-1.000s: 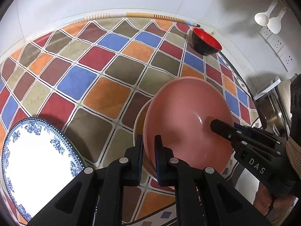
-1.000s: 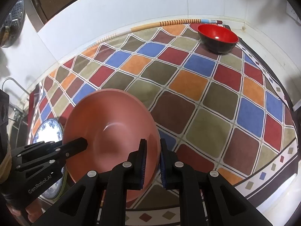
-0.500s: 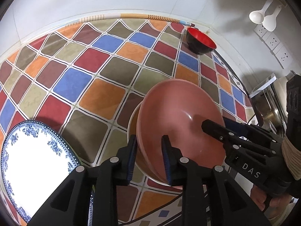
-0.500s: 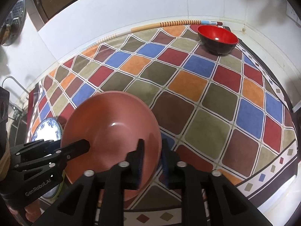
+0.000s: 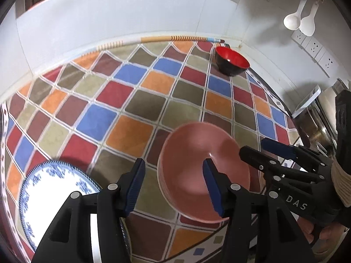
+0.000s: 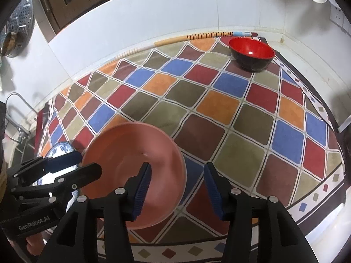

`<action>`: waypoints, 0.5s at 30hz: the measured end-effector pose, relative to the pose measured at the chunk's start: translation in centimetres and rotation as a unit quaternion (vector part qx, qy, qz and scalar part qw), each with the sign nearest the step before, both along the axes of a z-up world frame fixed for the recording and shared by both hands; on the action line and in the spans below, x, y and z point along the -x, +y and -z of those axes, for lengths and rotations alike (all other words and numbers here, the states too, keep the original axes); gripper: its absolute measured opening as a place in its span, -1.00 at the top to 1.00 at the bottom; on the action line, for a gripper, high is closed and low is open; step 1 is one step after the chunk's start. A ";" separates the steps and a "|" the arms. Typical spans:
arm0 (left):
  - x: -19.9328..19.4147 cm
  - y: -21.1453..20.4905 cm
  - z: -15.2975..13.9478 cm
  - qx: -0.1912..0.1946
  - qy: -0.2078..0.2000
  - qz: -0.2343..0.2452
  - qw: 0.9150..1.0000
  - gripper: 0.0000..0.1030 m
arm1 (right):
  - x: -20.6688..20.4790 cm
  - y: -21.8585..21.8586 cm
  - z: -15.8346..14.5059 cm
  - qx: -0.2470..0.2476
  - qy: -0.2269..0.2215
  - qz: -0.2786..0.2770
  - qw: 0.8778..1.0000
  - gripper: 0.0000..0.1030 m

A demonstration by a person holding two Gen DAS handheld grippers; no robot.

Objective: Organize plates and bowls
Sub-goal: 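Lower the pink bowl into the white bowl and open both grippers, then move both grippers to the red bowl by the wall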

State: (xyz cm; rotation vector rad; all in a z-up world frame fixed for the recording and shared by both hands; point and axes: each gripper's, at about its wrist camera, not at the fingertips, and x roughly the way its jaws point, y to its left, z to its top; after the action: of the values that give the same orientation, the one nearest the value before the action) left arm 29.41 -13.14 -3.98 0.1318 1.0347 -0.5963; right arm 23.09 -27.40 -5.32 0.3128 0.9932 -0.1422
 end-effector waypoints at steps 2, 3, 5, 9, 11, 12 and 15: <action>-0.3 -0.4 -0.5 -0.005 -0.013 0.005 1.000 -0.08 | 0.0 -0.1 -0.3 0.005 -0.006 0.003 1.000 -0.06; -0.4 -0.5 -0.7 -0.006 -0.019 0.007 1.000 -0.12 | 0.0 -0.2 -0.5 0.009 -0.009 0.006 1.000 -0.06; -0.8 -1.0 -1.3 -0.010 -0.033 0.011 0.999 -0.13 | 0.0 -0.6 -0.8 0.015 -0.015 0.012 1.000 -0.06; -1.8 -2.1 -2.4 -0.013 -0.056 0.025 0.998 -0.13 | -0.3 -1.6 -1.5 0.022 -0.028 0.029 0.999 -0.06; -2.3 -2.8 -2.9 -0.014 -0.064 0.031 0.997 -0.13 | -0.4 -2.1 -1.9 0.026 -0.036 0.038 0.998 -0.06; -2.6 -3.3 -3.3 -0.012 -0.068 0.036 0.997 -0.13 | -0.5 -2.4 -2.2 0.029 -0.040 0.041 0.998 -0.06; -3.5 -4.5 -4.2 -0.009 -0.078 0.048 0.996 -0.16 | -0.8 -3.3 -3.1 0.040 -0.055 0.056 0.996 -0.06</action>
State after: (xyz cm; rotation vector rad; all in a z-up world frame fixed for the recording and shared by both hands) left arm 32.94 -17.63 0.23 0.2422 0.8862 -0.6538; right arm 23.89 -30.67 -2.24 0.3006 0.8592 -0.2631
